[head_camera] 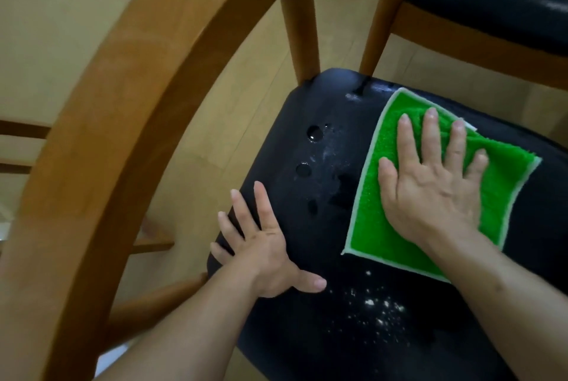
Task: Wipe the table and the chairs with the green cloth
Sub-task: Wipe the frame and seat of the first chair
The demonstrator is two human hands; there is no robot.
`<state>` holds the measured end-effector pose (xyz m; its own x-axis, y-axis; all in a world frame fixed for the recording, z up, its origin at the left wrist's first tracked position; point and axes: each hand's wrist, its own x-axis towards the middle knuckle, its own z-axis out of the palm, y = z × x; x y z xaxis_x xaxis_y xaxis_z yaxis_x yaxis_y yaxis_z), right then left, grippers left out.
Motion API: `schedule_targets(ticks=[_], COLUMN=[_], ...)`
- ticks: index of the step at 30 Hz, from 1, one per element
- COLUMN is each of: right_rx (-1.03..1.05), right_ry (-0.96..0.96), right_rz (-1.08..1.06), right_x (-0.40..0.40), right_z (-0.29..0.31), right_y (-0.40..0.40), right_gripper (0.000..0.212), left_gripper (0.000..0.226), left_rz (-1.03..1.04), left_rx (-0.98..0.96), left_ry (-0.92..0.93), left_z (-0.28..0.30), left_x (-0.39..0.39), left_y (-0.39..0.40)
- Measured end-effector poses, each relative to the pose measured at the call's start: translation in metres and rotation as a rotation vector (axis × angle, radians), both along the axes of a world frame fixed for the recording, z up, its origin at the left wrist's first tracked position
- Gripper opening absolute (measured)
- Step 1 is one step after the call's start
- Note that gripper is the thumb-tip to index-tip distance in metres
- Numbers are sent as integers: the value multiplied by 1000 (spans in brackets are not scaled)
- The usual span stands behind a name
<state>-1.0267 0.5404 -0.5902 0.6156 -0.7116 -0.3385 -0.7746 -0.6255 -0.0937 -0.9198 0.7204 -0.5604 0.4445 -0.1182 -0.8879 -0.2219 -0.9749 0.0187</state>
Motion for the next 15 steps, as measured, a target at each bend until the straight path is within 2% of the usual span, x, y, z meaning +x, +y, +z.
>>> schedule_targets(ticks=[5,7,11,13,15], right_rx=[-37,-14,101,162,138], right_ry=[-63,-117,-171,-179,-182], right_rz=[-3,145,609,673,726], right_x=[64,80,76,74,78], right_z=[-3,-1,7,8,3], right_y=[8,27,81,77,54], right_gripper=[65,63,56,53,52], left_gripper=[162,162,159,157,160], left_rz=[-7,-19,-79,-77,-62], left_rx=[21,24,31,16,2], left_ry=[70,78,113,123,114], left_z=[0,1,5,7,7], left_x=[2,3,5,5,4], left_y=[-3,-4,0,0,-2])
